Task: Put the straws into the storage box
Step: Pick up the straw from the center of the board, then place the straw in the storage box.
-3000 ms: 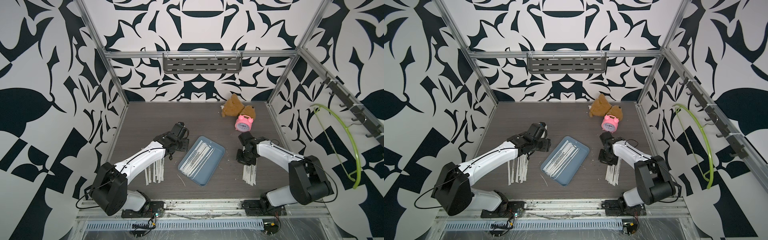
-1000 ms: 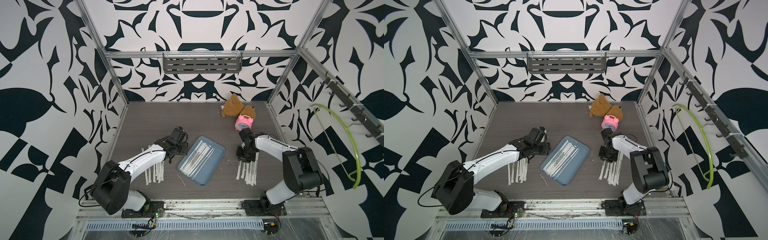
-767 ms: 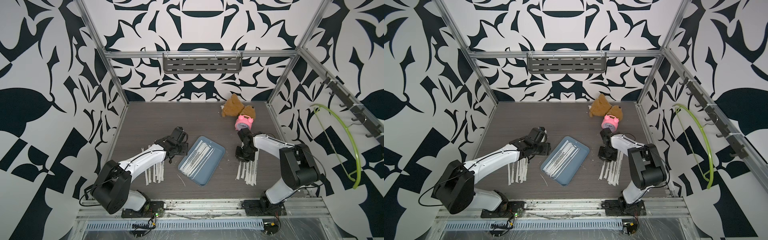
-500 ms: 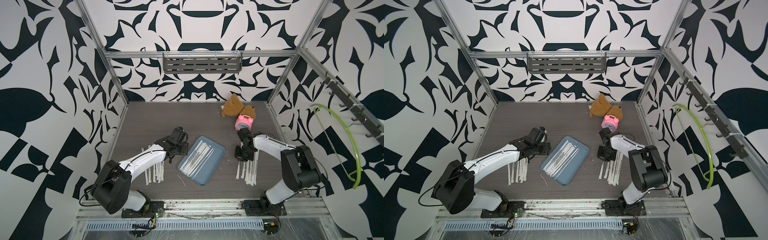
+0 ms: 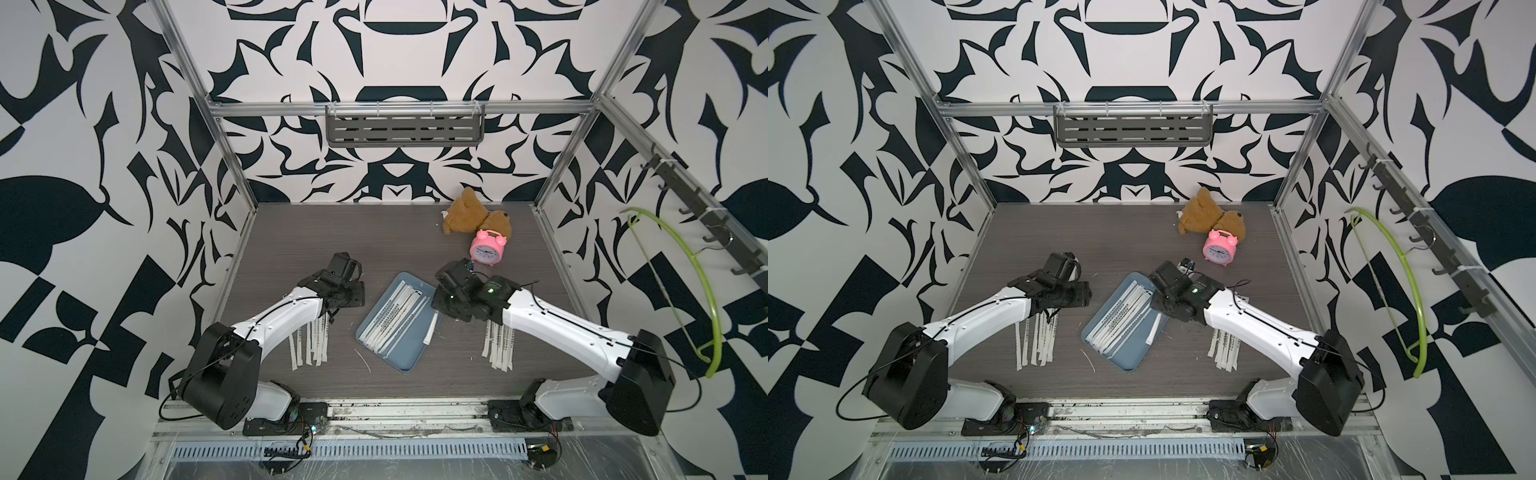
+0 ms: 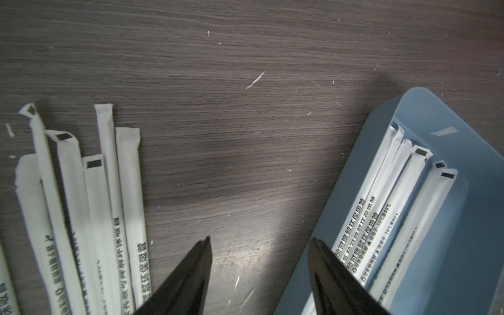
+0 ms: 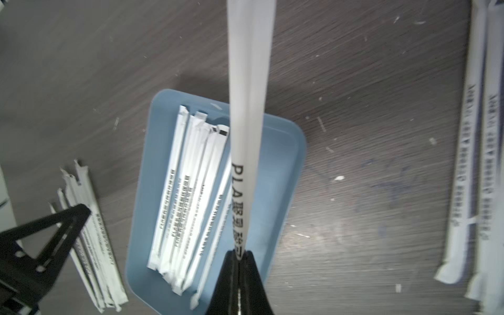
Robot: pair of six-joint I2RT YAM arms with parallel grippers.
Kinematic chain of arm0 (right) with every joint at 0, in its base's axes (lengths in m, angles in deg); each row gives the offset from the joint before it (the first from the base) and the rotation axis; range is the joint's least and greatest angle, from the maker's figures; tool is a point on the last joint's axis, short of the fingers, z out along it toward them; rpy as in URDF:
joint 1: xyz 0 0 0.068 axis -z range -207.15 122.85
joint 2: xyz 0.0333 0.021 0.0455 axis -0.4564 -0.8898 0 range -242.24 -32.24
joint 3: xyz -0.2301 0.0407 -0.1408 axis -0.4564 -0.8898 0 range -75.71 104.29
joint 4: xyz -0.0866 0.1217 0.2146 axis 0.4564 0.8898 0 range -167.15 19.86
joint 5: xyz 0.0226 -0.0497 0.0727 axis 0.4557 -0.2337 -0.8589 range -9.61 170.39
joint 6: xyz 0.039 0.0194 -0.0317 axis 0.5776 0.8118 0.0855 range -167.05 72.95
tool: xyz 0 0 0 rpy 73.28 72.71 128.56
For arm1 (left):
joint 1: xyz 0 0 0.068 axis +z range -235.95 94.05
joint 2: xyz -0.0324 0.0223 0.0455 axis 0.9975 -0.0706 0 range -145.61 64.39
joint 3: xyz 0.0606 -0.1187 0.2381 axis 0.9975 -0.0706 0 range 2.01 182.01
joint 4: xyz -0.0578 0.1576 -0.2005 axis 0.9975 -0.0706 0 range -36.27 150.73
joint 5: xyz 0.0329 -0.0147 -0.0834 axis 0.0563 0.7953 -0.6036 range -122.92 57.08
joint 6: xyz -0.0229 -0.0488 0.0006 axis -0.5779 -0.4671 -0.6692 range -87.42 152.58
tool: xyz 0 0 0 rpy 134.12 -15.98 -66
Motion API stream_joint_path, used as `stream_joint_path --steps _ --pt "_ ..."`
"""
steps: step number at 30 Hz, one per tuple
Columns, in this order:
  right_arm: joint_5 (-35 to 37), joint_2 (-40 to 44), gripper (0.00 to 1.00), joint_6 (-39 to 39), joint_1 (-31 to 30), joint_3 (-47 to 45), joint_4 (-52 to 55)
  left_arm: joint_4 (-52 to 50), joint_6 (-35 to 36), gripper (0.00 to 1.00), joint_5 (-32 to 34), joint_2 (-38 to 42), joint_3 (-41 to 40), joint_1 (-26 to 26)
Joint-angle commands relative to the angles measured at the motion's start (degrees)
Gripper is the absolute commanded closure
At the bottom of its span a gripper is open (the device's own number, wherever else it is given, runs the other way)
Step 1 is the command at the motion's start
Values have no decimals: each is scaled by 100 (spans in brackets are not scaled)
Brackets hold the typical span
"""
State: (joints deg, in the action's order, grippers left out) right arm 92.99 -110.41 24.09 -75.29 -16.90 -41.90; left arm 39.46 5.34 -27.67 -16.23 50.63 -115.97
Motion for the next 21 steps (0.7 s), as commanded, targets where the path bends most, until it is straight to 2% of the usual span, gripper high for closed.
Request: stream_joint_path --steps 1,5,10,21 --pt "1023 -474 98 1549 -399 156 -542 -64 -84 37 -163 149 -157 42" --pt "817 -1191 99 1824 -698 248 -730 -200 -107 37 -154 271 -153 153" --pt "562 -1376 99 2207 -855 -159 -1172 -232 -114 36 -232 521 -274 294" --pt "140 -1609 100 2536 -873 -476 -1622 -208 -194 37 -436 348 -210 304"
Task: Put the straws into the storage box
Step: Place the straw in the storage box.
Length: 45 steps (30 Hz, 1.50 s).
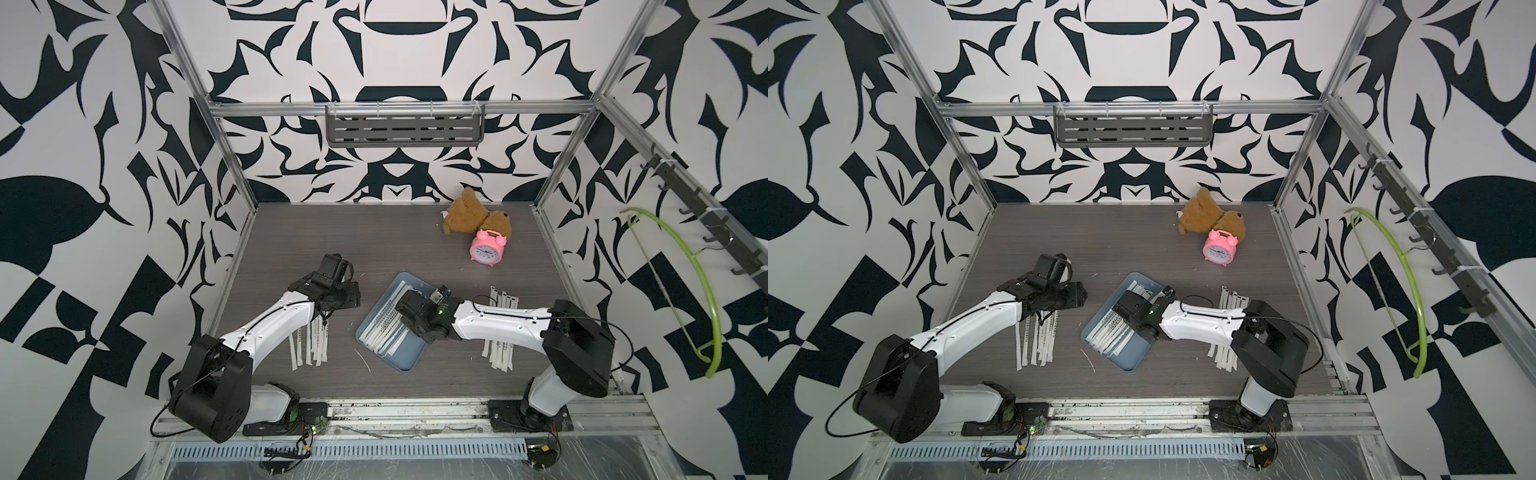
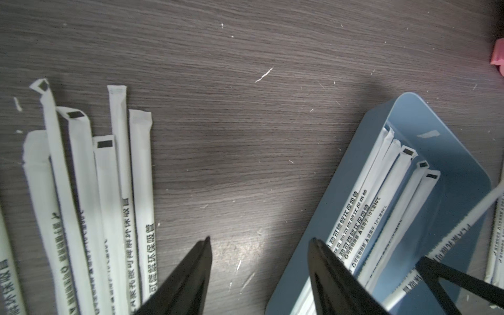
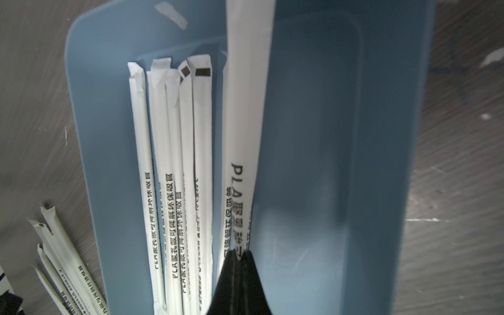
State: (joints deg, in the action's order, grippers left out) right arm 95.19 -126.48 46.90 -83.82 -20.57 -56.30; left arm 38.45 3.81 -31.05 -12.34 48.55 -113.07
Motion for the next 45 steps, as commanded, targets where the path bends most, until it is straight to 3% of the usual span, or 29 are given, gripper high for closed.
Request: stream_joint_path --steps 1,10,19,45 --pt "-110 -24 100 268 -20 -140 -278 -102 -41 37 -91 -39 7 13" --pt "-189 -64 97 341 5 -144 -122 -125 -21 37 -73 -24 3 18" --pt "-254 -133 88 87 85 -29 95 -149 16 37 -55 -8 46 13" --pt "-578 -409 80 -345 217 344 379 -190 54 37 -37 44 65 13"
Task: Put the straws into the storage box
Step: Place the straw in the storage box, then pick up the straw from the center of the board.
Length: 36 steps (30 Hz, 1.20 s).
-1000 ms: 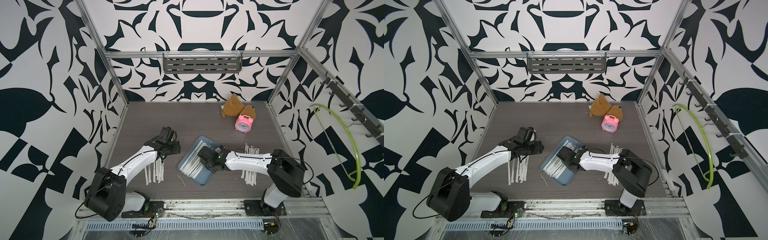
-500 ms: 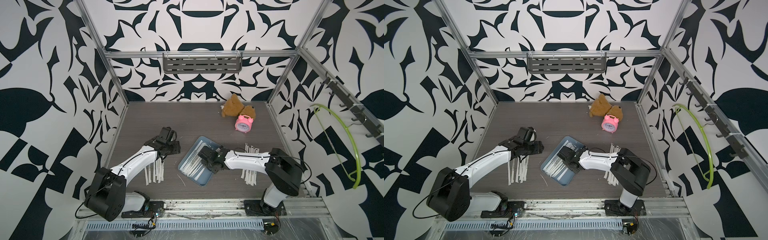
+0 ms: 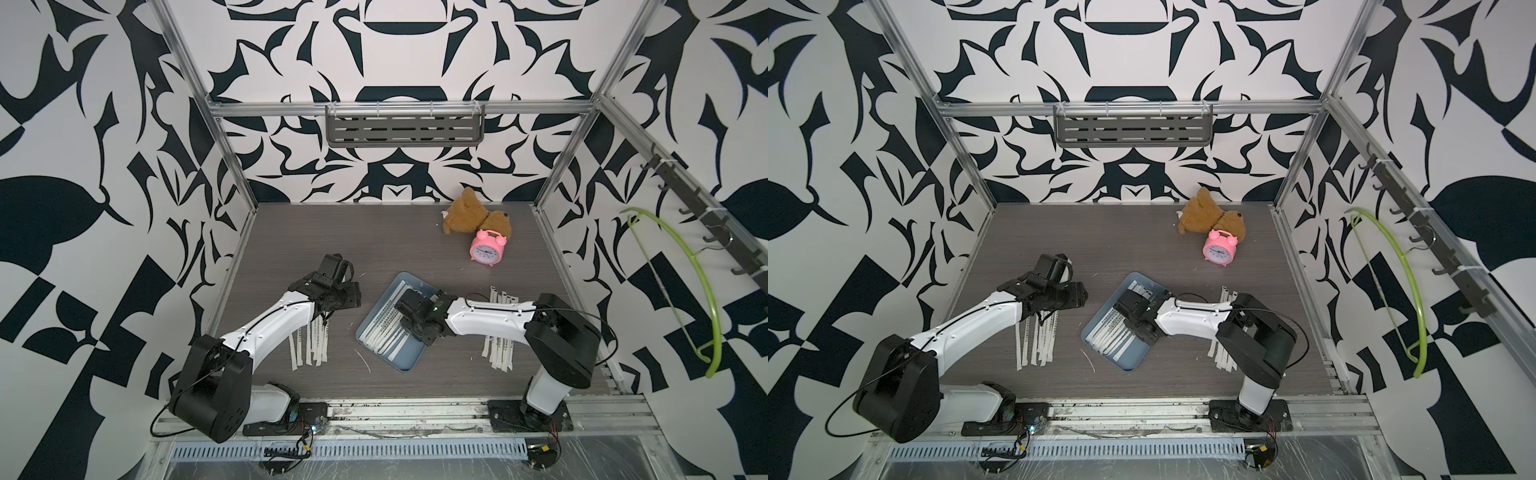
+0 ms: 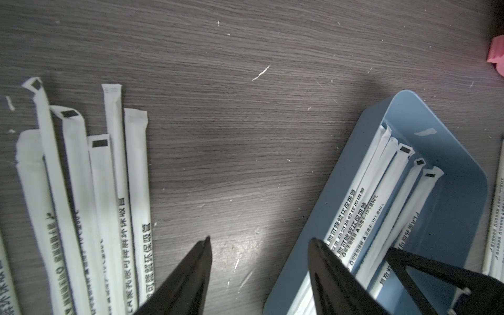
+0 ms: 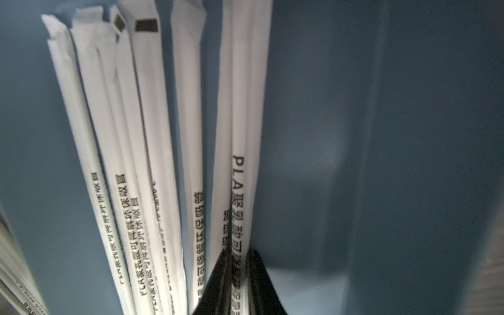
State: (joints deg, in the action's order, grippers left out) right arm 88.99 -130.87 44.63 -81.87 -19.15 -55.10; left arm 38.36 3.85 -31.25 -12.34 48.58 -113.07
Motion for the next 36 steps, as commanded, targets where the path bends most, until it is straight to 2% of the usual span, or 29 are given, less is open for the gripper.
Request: stream_joint_path --steps 1,9,15,18,22,28,31,36 --pt "53 49 78 -132 23 215 310 -193 52 37 -18 44 71 13" --pt "402 240 72 -283 10 391 782 -291 78 37 32 102 173 13" --pt "497 450 69 -619 22 496 1071 -828 27 38 613 324 334 125" --pt "624 572 69 -1306 70 635 1133 -1462 -180 41 949 301 420 512" --pt "508 327 69 -2786 336 1421 1745 -1792 -320 43 907 530 168 1498" --pt "949 573 69 -3692 372 1753 1929 -1486 -725 42 925 916 -348 2623" --pt "1091 622 69 -3940 398 1803 1971 -1263 -613 43 713 834 -402 2826" --pt "1066 746 69 -4143 553 1637 1846 -1591 -415 45 637 21 -135 2826"
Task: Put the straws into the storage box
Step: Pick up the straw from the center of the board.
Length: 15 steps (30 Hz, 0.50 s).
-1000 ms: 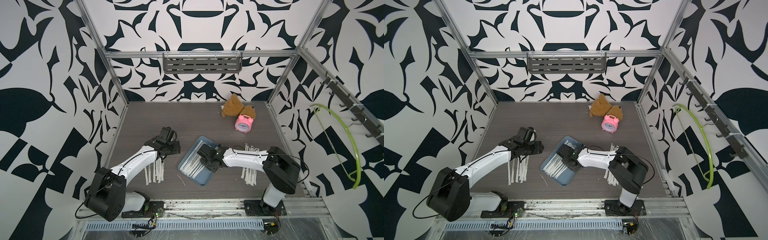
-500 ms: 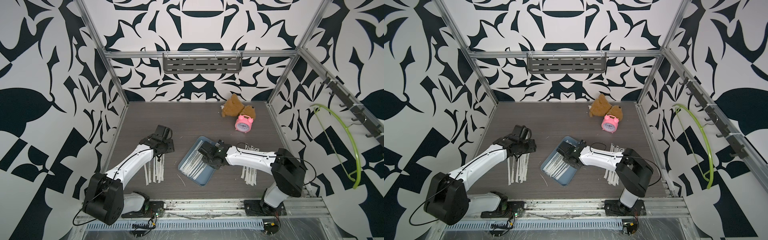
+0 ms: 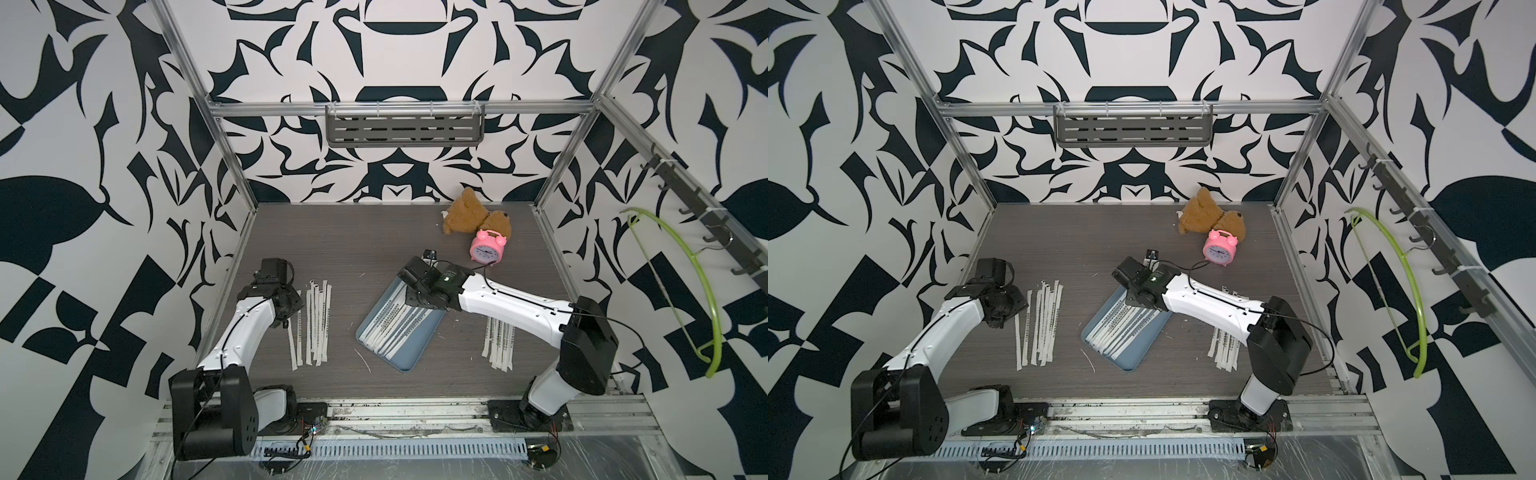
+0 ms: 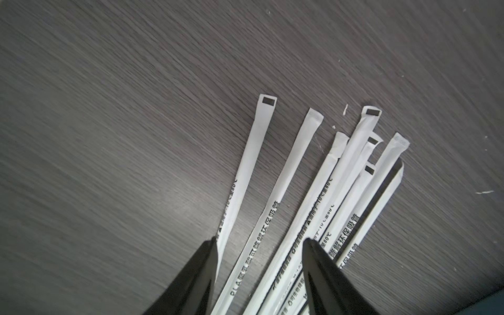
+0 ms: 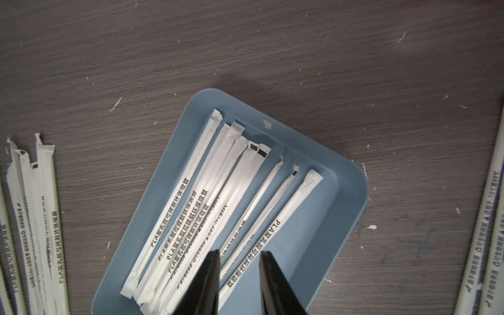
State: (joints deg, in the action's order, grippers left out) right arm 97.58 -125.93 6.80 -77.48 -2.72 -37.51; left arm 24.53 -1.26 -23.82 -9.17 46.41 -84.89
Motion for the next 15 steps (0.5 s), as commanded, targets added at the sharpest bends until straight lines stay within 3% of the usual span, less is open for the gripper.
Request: stream_joint_path --steps 1,5,10,15 --pt "189 288 69 -393 173 -51 50 -173 52 46 -81 -276 5 16" --pt "6 399 69 -479 379 -208 -137 48 -130 52 -55 -54 -242 -94" --pt "-141 378 70 -574 513 -233 -202 -107 -34 57 164 -515 -98 -526" --pt "-198 402 70 -529 545 -292 -245 -16 -70 60 108 -663 -111 -579"
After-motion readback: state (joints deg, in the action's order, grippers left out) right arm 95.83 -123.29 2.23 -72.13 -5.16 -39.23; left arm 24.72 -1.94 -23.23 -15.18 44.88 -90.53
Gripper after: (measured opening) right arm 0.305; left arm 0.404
